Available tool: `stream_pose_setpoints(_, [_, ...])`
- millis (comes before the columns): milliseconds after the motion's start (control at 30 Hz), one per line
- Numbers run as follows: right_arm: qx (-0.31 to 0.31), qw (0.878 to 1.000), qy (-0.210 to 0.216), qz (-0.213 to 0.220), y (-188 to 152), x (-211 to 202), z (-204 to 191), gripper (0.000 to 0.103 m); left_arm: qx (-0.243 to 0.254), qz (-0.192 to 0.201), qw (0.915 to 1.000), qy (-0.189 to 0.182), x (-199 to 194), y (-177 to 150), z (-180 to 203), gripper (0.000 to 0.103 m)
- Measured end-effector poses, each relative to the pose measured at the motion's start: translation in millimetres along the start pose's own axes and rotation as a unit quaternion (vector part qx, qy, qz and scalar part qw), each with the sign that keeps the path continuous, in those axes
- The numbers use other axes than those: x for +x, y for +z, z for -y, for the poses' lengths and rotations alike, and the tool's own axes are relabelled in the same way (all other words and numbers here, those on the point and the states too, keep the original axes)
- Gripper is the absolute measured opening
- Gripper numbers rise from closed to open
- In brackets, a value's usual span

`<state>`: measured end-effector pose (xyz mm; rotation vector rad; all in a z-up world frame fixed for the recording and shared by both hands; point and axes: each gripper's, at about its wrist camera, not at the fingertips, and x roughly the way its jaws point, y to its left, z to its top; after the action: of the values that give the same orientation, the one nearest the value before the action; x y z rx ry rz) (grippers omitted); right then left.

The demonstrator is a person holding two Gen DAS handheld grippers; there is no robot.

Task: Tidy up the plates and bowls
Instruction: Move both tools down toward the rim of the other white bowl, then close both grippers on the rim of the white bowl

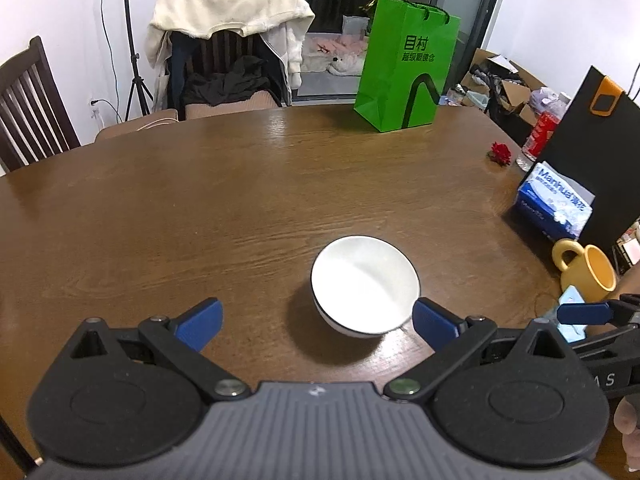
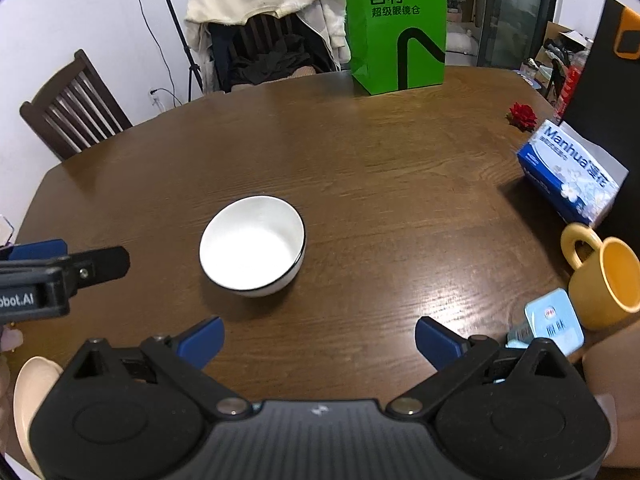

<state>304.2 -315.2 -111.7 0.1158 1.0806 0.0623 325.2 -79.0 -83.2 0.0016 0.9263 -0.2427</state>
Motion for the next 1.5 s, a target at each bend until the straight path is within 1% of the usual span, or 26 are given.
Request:
stream_pose_setpoints(367, [0.005,1.0,0.002,-0.018,35.8,38.6,2.7,0.101,-0.023,-0.027,0.9992,0.015,42.2,18.0,-7.0,0.103])
stream_pose_setpoints(533, [0.012,1.0,0.0,-0.026,49.1,53.7,5.5,0.101,-0.029,-0.051,0.9982,0.014,62.0,24.2,-10.0,0.103])
stream_pose_setpoints(667, [0.018,0.999,-0.004,-0.034,57.8,66.0,5.3,0.101,-0.033,-0.061,0.9973,0.021,77.1,30.0,-12.2,0.103])
stream_pose_setpoints(800, [0.025,0.999,-0.007,-0.042,67.2,79.1,5.6,0.101,-0.045,-0.079,0.9954,0.028,96.0,36.0,-17.2,0.103])
stream_pose_setpoints(867, [0.027,0.999,-0.008,-0.047,72.2,85.4,4.6,0.096,-0.049,-0.089,0.9943,0.032,104.5,38.3,-19.4,0.103])
stream_pose_setpoints(1000, [0.034,0.997,-0.007,-0.062,80.0,99.2,3.6,0.095,-0.058,-0.108,0.9918,0.037,117.7,43.3,-24.0,0.103])
stream_pose_setpoints(1100, [0.036,0.997,-0.007,-0.074,81.3,109.1,1.9,0.089,-0.058,-0.116,0.9907,0.042,123.8,43.7,-24.4,0.099])
stream_pose_setpoints(1233, [0.039,0.996,-0.002,-0.086,79.8,120.2,-1.4,0.077,-0.069,-0.13,0.9885,0.036,131.8,42.9,-26.9,0.09])
stream_pose_setpoints(1300, [0.037,0.995,-0.002,-0.09,78.9,125.7,-4.1,0.068,-0.073,-0.134,0.9877,0.035,134.7,42.5,-28.4,0.083])
stream_pose_setpoints(1333, [0.038,0.995,0.0,-0.093,78.2,128.2,-4.6,0.058,-0.074,-0.136,0.9873,0.035,136.3,42.6,-28.3,0.078])
stream_pose_setpoints(1367, [0.039,0.995,0.002,-0.095,77.5,131.0,-5.1,0.051,-0.075,-0.138,0.987,0.035,137.4,42.4,-28.3,0.074])
stream_pose_setpoints(1400, [0.041,0.994,0.004,-0.098,77.1,133.3,-5.2,0.049,-0.075,-0.14,0.9867,0.034,138.7,41.8,-27.8,0.072])
stream_pose_setpoints(1433, [0.042,0.994,0.007,-0.1,76.5,135.0,-6.0,0.043,-0.076,-0.142,0.9864,0.032,140.1,41.4,-27.5,0.07])
stream_pose_setpoints(1500, [0.041,0.994,0.011,-0.102,76.0,138.2,-8.0,0.037,-0.077,-0.146,0.9858,0.032,142.5,41.5,-27.2,0.064])
